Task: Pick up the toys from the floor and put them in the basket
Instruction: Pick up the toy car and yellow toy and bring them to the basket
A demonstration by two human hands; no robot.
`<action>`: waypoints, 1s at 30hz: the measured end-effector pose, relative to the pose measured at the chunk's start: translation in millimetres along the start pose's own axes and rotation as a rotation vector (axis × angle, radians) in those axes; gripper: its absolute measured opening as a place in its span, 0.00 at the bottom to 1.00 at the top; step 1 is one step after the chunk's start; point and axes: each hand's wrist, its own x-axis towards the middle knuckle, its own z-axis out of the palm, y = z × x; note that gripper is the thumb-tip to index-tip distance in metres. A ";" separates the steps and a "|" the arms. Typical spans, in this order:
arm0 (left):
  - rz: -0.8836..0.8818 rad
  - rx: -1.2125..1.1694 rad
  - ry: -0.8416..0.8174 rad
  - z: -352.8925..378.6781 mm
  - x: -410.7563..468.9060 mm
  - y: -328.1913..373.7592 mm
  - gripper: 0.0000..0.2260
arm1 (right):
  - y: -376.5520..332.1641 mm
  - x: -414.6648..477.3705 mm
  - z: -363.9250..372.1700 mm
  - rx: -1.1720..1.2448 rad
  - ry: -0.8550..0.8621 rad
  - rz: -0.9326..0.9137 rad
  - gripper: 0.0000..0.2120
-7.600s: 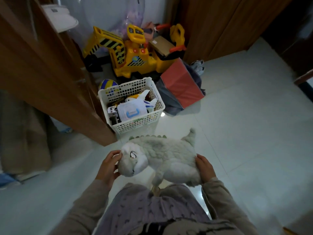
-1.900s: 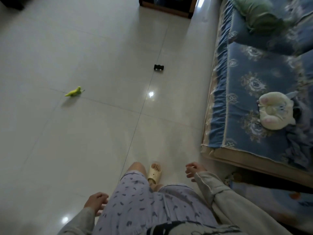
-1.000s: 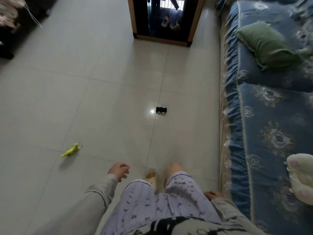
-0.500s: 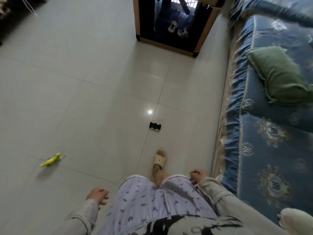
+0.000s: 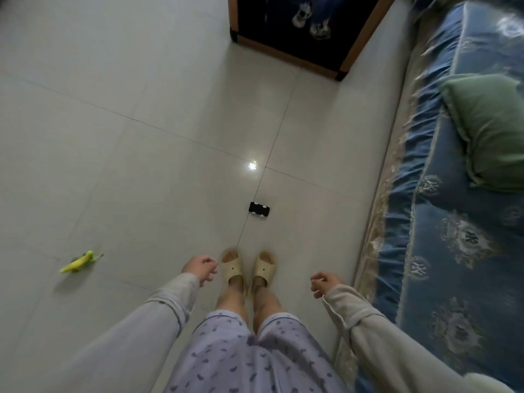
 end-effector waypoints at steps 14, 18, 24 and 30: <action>-0.025 0.055 0.009 21.2 244.2 17.2 0.11 | -83.4 261.6 73.2 -0.163 -0.115 -0.083 0.07; -0.029 -0.019 0.040 36.4 337.2 5.8 0.10 | -97.6 375.0 105.9 -0.242 -0.069 -0.136 0.12; -0.038 -0.063 0.013 60.7 446.9 -22.7 0.08 | -118.8 517.2 155.1 -0.404 0.089 -0.304 0.30; -0.125 -0.105 -0.017 79.8 502.7 -57.9 0.07 | -133.3 586.4 192.4 -0.594 0.207 -0.403 0.44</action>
